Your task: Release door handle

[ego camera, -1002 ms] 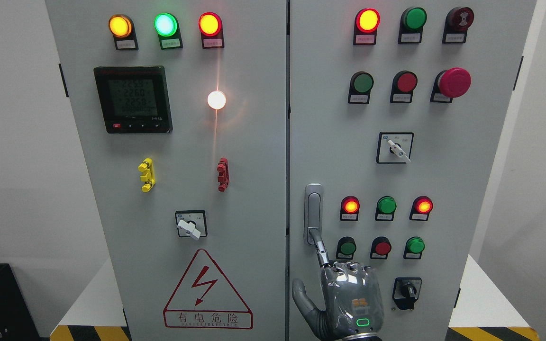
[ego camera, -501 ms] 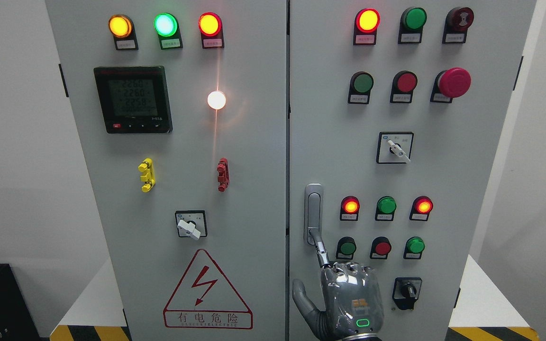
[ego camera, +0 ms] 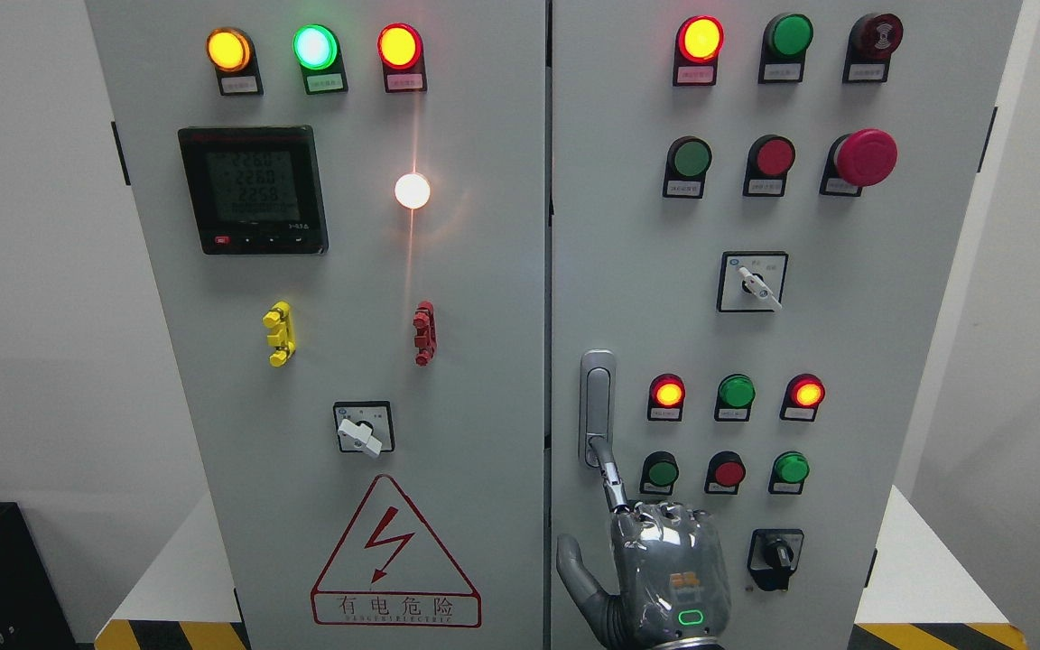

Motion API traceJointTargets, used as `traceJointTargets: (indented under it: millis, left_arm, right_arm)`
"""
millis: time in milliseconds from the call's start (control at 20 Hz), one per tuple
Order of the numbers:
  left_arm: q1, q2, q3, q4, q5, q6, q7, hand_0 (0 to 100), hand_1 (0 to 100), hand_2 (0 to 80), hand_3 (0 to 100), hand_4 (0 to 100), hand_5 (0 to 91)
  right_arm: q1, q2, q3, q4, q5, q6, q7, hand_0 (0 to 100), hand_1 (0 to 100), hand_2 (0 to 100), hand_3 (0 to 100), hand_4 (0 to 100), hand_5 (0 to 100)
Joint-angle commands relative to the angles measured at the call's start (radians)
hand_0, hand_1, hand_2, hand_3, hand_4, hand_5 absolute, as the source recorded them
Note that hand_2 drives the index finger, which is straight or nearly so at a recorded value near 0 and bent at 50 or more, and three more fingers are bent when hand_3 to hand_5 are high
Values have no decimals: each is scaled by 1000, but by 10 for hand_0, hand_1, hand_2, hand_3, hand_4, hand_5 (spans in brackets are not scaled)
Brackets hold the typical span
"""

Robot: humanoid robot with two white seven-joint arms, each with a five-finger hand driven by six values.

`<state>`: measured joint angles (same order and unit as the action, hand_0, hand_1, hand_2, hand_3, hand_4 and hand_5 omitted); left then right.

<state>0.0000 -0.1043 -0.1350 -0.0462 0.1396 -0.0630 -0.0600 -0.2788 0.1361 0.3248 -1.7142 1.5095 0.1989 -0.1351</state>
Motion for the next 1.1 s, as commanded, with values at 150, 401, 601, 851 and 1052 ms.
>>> traceJointTargets:
  millis: [150,401,601,851,1052]
  left_arm:
    - [-34,0,0,-1,0,0,0,120,556,0,0,0,0]
    - [-34,0,0,-1,0,0,0,120,556,0,0,0,0]
    - [-34,0,0,0,0,0,0,120,556,0,0,0,0]
    - [-34,0,0,0,0,0,0,120,556,0,0,0,0]
    - [-32,0,0,-1,0,0,0,120,556,0,0,0,0]
  right_arm:
    - [3,0,3,1,0,-1,2,505,277,0,994,1000,1000]
    - [9,0,5,1,0,-1,3,506,278,1,995,1000,1000]
    - [10,0,5,-1,0,-1,28,505,280,5,997,1000,1000]
    - [13,0,7,-2,0,-1,28,505,280,7,999,1000,1000]
    - [18,0,7,-2,0,-1,28,505,280,11,1000,1000,1000]
